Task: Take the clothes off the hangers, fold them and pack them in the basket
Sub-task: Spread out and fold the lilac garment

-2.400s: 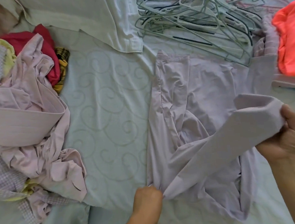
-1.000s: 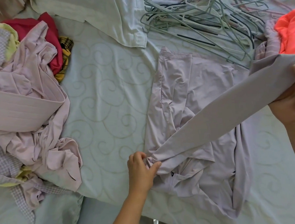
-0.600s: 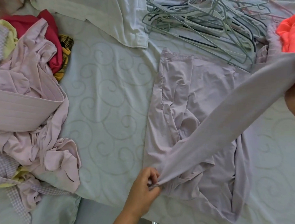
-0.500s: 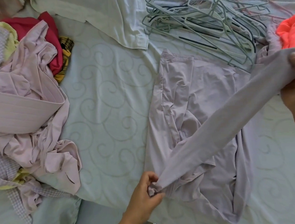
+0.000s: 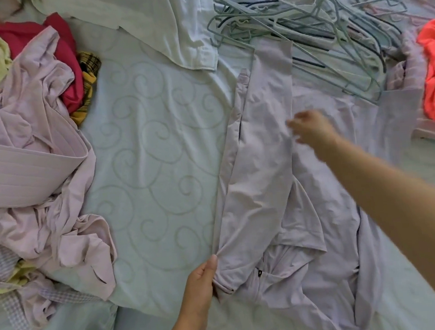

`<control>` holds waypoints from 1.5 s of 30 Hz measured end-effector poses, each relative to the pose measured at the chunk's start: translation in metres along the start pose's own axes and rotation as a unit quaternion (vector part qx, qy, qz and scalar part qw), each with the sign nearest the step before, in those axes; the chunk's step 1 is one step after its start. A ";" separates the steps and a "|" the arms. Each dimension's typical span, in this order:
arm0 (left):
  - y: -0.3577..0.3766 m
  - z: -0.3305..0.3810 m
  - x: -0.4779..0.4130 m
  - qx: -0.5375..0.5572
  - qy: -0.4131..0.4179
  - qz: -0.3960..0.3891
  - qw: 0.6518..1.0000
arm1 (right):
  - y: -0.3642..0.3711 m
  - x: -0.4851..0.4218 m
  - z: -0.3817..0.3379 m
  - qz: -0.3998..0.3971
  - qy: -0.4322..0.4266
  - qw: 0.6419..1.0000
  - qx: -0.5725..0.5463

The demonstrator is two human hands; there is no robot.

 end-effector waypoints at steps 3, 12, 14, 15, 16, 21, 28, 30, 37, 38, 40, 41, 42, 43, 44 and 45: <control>-0.002 -0.007 0.004 0.015 0.023 0.011 1.000 | 0.029 0.046 0.050 0.025 -0.002 0.999 0.027; -0.013 -0.020 0.020 -0.162 0.147 0.077 0.973 | 0.067 0.122 0.098 0.091 -0.224 0.927 0.288; -0.017 -0.015 0.016 -0.257 0.203 0.149 0.933 | 0.081 0.124 0.110 0.050 -0.260 0.883 0.387; -0.012 -0.006 0.017 -0.333 0.253 0.172 0.892 | 0.087 0.123 0.117 0.027 -0.251 0.870 0.423; -0.001 0.005 0.017 -0.404 0.302 0.182 0.844 | 0.091 0.122 0.124 0.012 -0.234 0.864 0.446; 0.058 0.029 -0.015 -0.656 0.399 0.034 0.640 | 0.097 0.115 0.128 -0.003 -0.206 0.868 0.452; 0.051 0.039 -0.047 -0.764 0.301 0.023 0.569 | 0.037 0.148 0.156 0.133 -0.157 0.967 0.153; 0.081 0.060 -0.040 -0.719 0.360 0.038 0.593 | 0.019 0.171 0.182 0.195 -0.104 0.972 0.082; 0.266 0.145 -0.095 -0.649 0.350 -0.137 0.661 | -0.006 0.226 0.245 0.329 0.098 0.939 0.011; 0.290 0.154 -0.106 -0.652 0.346 -0.134 0.661 | -0.005 0.232 0.255 0.333 0.140 0.932 -0.031; 0.326 0.170 -0.129 -0.663 0.334 -0.122 0.659 | -0.004 0.240 0.268 0.313 0.189 0.918 -0.155; 0.341 0.176 -0.139 -0.667 0.328 -0.118 0.658 | -0.002 0.242 0.273 0.291 0.207 0.908 -0.218; 0.354 0.181 -0.149 -0.669 0.320 -0.122 0.660 | -0.001 0.243 0.278 0.259 0.217 0.903 -0.266; 0.365 0.183 -0.156 -0.676 0.316 -0.131 0.653 | -0.001 0.243 0.282 0.225 0.218 0.902 -0.295; 0.375 0.182 -0.163 -0.697 0.319 -0.139 0.628 | 0.000 0.243 0.285 0.196 0.213 0.904 -0.315; 0.383 0.180 -0.167 -0.727 0.327 -0.140 0.588 | -0.001 0.243 0.287 0.170 0.206 0.905 -0.330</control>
Point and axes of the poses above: each hand's wrist, its own x-axis away from the middle knuckle, its own y-axis out of the palm, z = x × y, the point moved 2 cm from there along -x, towards the middle knuckle, and after that the axes turned 7 degrees about -z, right-handed, at the moved point
